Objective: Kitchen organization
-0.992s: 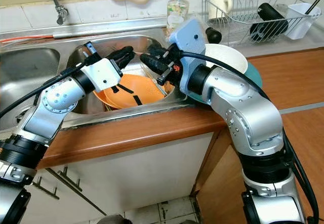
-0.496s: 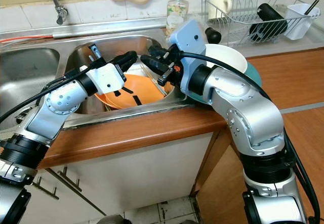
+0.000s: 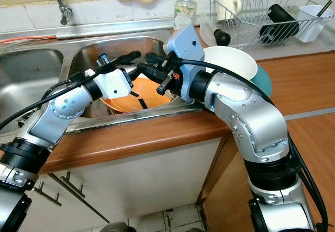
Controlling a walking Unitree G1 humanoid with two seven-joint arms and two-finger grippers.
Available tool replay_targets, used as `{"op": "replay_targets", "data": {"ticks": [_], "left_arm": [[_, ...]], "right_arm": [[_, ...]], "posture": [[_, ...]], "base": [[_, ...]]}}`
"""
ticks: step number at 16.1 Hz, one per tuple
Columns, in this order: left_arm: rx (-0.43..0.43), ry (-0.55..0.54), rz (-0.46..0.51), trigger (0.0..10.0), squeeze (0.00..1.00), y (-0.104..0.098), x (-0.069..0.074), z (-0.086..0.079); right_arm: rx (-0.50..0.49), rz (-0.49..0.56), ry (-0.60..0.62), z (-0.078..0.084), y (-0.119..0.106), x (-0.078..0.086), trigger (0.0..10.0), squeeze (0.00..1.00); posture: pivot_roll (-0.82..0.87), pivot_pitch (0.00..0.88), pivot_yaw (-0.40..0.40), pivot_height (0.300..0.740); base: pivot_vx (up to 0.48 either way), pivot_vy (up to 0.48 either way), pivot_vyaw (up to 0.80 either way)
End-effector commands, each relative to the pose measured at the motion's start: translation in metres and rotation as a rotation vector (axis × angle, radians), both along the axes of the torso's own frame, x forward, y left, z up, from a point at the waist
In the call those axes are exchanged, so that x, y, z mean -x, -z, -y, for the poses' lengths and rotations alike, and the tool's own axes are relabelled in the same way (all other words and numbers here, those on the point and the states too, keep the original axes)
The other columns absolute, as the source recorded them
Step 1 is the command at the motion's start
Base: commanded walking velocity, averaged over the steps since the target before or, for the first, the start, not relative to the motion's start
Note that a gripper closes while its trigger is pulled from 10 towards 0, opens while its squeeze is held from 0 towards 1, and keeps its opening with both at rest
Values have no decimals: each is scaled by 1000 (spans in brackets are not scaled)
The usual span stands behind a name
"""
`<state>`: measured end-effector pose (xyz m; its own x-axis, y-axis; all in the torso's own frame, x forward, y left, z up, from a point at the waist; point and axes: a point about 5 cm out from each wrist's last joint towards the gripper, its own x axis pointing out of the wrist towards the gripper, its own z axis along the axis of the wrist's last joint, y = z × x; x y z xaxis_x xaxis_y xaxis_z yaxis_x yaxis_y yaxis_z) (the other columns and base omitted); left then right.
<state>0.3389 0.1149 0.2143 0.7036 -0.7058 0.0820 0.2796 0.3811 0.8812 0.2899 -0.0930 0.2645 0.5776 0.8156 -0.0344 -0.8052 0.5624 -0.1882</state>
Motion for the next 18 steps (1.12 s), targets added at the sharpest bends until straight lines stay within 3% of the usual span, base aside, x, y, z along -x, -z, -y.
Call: {"op": "replay_targets", "data": {"ticks": [1,2,3,4,12,13,14,15,16,17,18], "left_arm": [[-28,-2,18,10000,0,-4,-2,1],[-28,-5,18,9529,0,-4,-2,0],[-26,-12,22,2275,0,-4,-3,-1],[-24,-16,28,0,0,-6,-4,-2],[-32,-8,47,0,0,-7,-4,-1],[-34,-7,48,0,0,-7,-4,-1],[-36,-7,48,0,0,-6,-4,-2],[-39,-6,47,0,0,-6,-4,-2],[-41,-6,47,0,0,-6,-4,-2],[-41,-6,46,0,0,-6,-4,-2],[-40,-8,44,0,0,-6,-4,-2]], "right_arm": [[-3,41,-43,-6,-9,3,0,0],[-3,42,-49,-7,-9,4,0,0],[-2,43,-52,-7,-9,4,0,0],[0,42,-53,-7,-9,4,0,0],[6,42,-43,-7,-7,2,0,0],[6,43,-42,-7,-8,2,471,0],[6,44,-39,-7,-8,2,1725,0],[8,48,-33,-7,-8,1,4824,0],[10,50,-31,-7,-8,1,4824,0],[12,53,-25,-7,-8,1,9294,0],[15,54,-15,-7,-8,0,10000,0]], "posture": [[-5,0,34,740],[-5,0,34,740],[0,0,33,740],[1,0,33,740],[4,0,30,740],[4,0,30,740],[4,0,30,740],[5,0,31,740],[5,0,31,740],[5,0,31,740],[4,0,32,740]], "base": [[0,0,0],[0,0,0],[0,0,0],[0,0,0],[0,0,0],[0,0,0],[0,0,0],[0,0,0],[0,0,0],[0,0,0],[0,0,0]]}}
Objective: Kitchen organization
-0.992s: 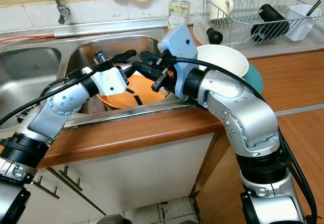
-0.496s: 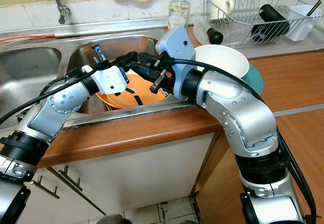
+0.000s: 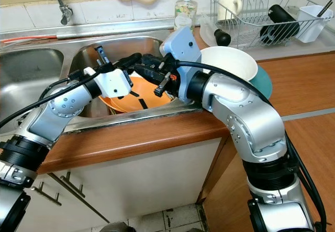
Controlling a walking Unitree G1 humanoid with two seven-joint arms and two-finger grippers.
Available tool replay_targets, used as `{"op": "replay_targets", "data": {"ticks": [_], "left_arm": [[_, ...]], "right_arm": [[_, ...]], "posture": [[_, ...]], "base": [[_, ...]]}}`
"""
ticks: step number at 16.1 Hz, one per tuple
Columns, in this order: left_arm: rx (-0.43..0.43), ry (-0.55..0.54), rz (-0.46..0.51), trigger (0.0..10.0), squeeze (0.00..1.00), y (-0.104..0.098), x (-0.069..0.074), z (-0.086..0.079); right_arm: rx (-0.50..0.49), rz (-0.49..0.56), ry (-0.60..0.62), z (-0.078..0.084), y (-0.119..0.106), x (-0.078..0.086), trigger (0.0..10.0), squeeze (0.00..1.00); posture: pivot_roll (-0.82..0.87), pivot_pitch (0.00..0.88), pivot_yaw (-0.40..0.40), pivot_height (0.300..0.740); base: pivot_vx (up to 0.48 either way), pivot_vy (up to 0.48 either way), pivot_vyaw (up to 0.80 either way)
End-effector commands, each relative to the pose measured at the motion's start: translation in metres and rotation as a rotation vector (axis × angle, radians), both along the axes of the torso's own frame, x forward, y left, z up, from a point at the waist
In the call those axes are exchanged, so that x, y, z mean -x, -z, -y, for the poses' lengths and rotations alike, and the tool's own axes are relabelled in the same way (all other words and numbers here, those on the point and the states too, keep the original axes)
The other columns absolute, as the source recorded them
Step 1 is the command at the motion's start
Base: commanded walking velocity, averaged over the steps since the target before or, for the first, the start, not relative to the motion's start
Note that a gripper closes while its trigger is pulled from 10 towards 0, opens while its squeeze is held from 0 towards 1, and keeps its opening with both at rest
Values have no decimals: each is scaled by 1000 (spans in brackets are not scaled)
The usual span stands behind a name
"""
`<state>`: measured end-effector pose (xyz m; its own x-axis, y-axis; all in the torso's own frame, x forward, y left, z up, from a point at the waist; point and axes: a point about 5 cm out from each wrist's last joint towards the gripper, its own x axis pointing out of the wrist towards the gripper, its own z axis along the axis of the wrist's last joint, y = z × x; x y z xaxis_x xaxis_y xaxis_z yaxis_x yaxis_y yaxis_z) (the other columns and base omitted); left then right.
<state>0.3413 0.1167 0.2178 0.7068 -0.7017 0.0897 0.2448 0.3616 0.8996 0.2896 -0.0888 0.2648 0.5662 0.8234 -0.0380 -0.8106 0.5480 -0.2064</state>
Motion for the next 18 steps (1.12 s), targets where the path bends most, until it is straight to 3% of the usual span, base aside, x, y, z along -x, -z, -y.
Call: {"op": "replay_targets", "data": {"ticks": [1,3,4,5,8,9,10,11,13,15,16,18], "left_arm": [[-16,-2,8,0,0,-2,-2,-1],[-17,-6,7,0,0,-2,-3,-1],[-18,-8,7,0,0,-2,-3,-2],[-19,-14,4,0,0,-2,-4,-2],[-33,-75,-25,0,0,2,-9,-10],[-51,-110,-46,0,0,6,-12,-16],[-55,-131,-62,0,0,8,-14,-19],[-68,-171,-96,0,0,12,-18,-26],[-101,-210,-145,0,0,20,-22,-33],[-153,-273,-253,0,0,36,-27,-42],[-207,-336,-385,10000,0,54,-31,-52],[-238,-390,-601,10000,0,76,-33,-59]], "right_arm": [[1,41,3,-2,-7,-1,10000,0],[-4,38,16,-1,-7,-3,10000,0],[-13,31,22,-1,-8,-4,10000,663],[-21,26,29,0,-8,-5,10000,1000],[-13,30,52,1,-8,-7,10000,1000],[-7,32,58,2,-7,-7,10000,945],[-3,32,61,2,-7,-7,10000,361],[6,30,66,3,-5,-7,10000,0],[19,26,70,5,-3,-6,10000,0],[55,4,51,6,4,-3,10000,0],[100,-35,24,5,15,3,10000,0],[123,-95,27,2,27,7,10000,0]], "posture": [[4,0,33,740],[4,0,33,740],[5,0,32,740],[4,0,33,740],[4,0,34,740],[4,0,35,740],[4,0,34,740],[4,0,34,740],[3,0,29,740],[1,0,24,740],[-2,0,24,740],[-6,0,25,740]], "base": [[0,0,0],[0,0,0],[0,0,0],[0,0,0],[0,0,0],[0,0,0],[0,0,0],[0,0,0],[0,0,0],[0,0,0],[0,0,0],[0,0,0]]}}
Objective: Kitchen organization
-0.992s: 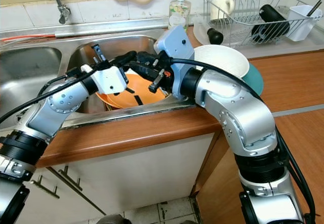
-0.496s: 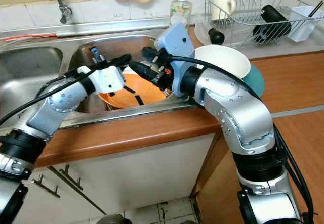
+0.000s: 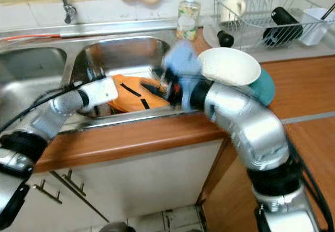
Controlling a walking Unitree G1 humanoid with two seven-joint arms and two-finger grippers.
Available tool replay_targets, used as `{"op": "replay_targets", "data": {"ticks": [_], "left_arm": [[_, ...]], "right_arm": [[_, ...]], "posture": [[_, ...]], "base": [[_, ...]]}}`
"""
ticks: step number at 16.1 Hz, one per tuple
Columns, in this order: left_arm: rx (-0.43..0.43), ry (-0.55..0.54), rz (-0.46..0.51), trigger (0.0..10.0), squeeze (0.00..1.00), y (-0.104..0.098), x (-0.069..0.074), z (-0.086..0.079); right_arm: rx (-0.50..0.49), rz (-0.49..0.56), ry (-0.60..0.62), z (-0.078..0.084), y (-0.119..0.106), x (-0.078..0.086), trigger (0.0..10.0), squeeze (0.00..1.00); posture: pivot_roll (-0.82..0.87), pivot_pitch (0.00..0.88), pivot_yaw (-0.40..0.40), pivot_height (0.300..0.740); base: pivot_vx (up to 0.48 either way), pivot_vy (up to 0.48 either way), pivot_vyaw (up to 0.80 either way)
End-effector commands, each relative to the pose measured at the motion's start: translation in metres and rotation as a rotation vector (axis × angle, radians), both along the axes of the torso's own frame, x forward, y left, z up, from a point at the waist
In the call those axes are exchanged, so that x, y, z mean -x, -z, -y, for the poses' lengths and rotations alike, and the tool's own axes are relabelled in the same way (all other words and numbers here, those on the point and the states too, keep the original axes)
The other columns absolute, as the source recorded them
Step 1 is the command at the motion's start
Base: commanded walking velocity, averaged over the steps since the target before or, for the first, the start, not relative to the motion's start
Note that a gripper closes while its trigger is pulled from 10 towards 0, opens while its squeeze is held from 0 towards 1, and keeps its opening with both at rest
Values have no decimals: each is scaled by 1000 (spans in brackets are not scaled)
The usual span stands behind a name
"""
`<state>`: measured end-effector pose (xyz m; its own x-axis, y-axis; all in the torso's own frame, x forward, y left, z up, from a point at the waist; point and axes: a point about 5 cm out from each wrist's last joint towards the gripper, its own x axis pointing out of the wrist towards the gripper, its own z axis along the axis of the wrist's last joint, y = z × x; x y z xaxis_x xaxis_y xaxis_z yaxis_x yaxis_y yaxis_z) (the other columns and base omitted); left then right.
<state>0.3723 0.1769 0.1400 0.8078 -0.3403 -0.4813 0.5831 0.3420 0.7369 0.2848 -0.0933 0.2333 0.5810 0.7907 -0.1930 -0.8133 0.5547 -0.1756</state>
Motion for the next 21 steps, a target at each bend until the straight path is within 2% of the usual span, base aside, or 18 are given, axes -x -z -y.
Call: {"op": "replay_targets", "data": {"ticks": [1,3,4,5,6,7,9,10,11,13,14,15,16,17,18,19,20,21], "left_arm": [[14,-26,-95,10000,1000,3,-2,-1],[37,-63,-122,10000,1000,2,-5,-2],[50,-60,-104,10000,1000,-1,-8,0],[59,-34,-74,10000,1000,-6,-10,4],[89,-22,-54,10000,1000,-10,-11,7],[176,-51,-36,10000,1000,-15,-13,8],[254,-71,21,10000,1000,-23,-15,8],[410,-89,55,10000,1000,-33,-16,8],[476,-108,73,10000,1000,-38,-16,7],[669,-134,131,10000,1000,-47,-12,6],[759,-124,121,10000,1000,-48,-7,7],[801,-106,112,10000,1000,-49,-3,9],[889,-39,103,10000,1000,-51,11,13],[906,-25,100,10000,1000,-51,15,13],[962,6,115,10000,1000,-55,27,13],[990,20,127,10000,1000,-58,34,13],[1002,28,131,10000,800,-59,37,14],[999,56,123,10000,0,-60,47,15]], "right_arm": [[20,8,-1,-2,-1,4,10000,0],[26,0,9,-2,2,5,10000,0],[14,-19,32,-1,4,6,10000,694],[-10,-38,61,0,4,6,10000,1000],[-41,-53,82,0,3,6,10000,1000],[-71,-26,93,0,-2,5,10000,1000],[-98,22,151,3,-6,2,10000,1000],[-167,51,246,9,-12,-4,10000,1000],[-181,61,298,13,-14,-7,10000,1000],[-175,87,510,35,-20,-24,10000,1000],[-177,73,557,44,-20,-29,10000,1000],[-170,70,588,50,-20,-33,10000,1000],[-151,70,708,69,-21,-43,10000,1000],[-152,64,737,74,-21,-46,10000,1000],[-115,35,834,90,-19,-51,10000,0],[-103,0,883,100,-17,-54,10000,0],[-110,-23,906,106,-16,-56,10000,0],[-124,-93,961,118,-12,-59,10000,0]], "posture": [[-17,0,31,740],[-25,0,39,740],[-29,0,41,740],[-29,0,41,740],[-35,0,43,740],[-36,0,43,740],[-30,0,42,740],[-31,0,46,740],[-33,0,49,740],[-29,0,48,740],[-27,0,46,740],[-27,0,46,740],[-23,0,39,740],[-23,0,39,740],[-24,0,40,740],[-24,0,40,740],[-22,0,39,740],[-17,0,38,740]], "base": [[0,0,0],[0,0,0],[0,0,0],[0,0,0],[0,0,0],[0,0,0],[0,0,0],[0,0,0],[0,0,0],[0,0,0],[0,0,0],[0,0,0],[0,0,0],[0,0,0],[0,0,0],[0,0,0],[0,0,0],[0,0,0]]}}
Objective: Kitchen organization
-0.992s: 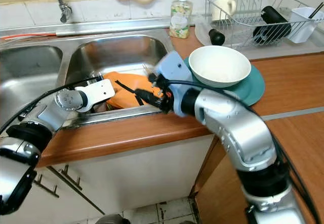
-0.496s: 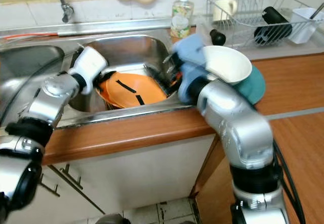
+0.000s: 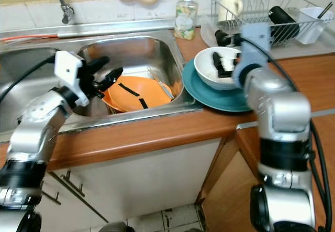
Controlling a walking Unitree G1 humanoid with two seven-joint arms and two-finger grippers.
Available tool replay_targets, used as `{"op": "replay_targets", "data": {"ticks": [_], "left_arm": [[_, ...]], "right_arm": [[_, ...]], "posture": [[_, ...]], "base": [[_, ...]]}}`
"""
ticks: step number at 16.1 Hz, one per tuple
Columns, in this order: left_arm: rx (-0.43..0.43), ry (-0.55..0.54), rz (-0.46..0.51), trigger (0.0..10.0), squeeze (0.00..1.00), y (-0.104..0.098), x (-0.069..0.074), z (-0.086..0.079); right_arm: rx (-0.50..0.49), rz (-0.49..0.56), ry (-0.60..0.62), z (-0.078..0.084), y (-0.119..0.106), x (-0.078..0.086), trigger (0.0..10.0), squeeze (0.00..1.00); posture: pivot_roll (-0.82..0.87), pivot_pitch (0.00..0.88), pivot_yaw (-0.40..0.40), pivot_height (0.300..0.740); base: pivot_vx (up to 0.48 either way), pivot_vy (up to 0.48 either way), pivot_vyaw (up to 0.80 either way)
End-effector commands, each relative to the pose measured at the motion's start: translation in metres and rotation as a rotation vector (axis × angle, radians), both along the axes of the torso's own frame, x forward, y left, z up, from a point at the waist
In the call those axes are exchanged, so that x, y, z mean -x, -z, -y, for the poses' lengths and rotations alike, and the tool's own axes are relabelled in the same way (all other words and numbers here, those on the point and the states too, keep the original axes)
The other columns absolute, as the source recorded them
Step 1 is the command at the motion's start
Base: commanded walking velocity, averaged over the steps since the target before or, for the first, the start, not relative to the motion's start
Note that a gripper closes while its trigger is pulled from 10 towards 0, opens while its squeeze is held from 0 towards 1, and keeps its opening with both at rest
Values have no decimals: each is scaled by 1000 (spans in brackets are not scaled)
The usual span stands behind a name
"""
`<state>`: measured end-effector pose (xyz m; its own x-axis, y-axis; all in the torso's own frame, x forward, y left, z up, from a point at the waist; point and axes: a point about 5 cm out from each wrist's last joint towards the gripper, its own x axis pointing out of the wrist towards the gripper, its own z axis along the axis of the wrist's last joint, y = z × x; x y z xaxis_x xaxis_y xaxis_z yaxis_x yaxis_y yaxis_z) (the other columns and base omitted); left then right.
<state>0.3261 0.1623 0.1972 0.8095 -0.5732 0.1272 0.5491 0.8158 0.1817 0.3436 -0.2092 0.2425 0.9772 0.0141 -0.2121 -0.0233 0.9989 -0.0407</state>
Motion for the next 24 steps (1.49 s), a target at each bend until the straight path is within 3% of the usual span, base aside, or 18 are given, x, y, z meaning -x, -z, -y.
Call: {"op": "replay_targets", "data": {"ticks": [1,4,5,6,7,9,14,24], "left_arm": [[-20,47,7,10000,0,-3,10,3],[-19,113,-34,10000,0,-1,27,10],[-18,123,-43,10000,0,0,29,12],[-22,141,-54,10000,0,2,31,16],[-26,159,-63,10000,0,2,33,18],[-30,181,-74,10000,0,2,34,22],[-50,187,-102,10000,0,5,41,22],[-81,192,-113,10000,0,7,41,24]], "right_arm": [[-49,-45,46,12,0,-4,10000,0],[-176,-93,109,29,6,-10,10000,0],[-200,-104,120,33,7,-11,7216,0],[-247,-122,129,37,10,-13,3373,0],[-286,-143,115,38,13,-13,510,0],[-343,-179,91,36,20,-14,0,0],[-468,-175,69,34,27,-19,0,0],[-452,-220,84,33,49,-3,0,0]], "posture": [[-15,0,38,740],[-20,0,40,740],[-20,0,40,740],[-31,0,42,740],[-34,0,43,740],[-36,0,41,740],[-14,0,22,740],[-17,0,36,740]], "base": [[0,0,0],[0,0,0],[0,0,0],[0,0,0],[0,0,0],[0,0,0],[0,0,0],[0,0,0]]}}
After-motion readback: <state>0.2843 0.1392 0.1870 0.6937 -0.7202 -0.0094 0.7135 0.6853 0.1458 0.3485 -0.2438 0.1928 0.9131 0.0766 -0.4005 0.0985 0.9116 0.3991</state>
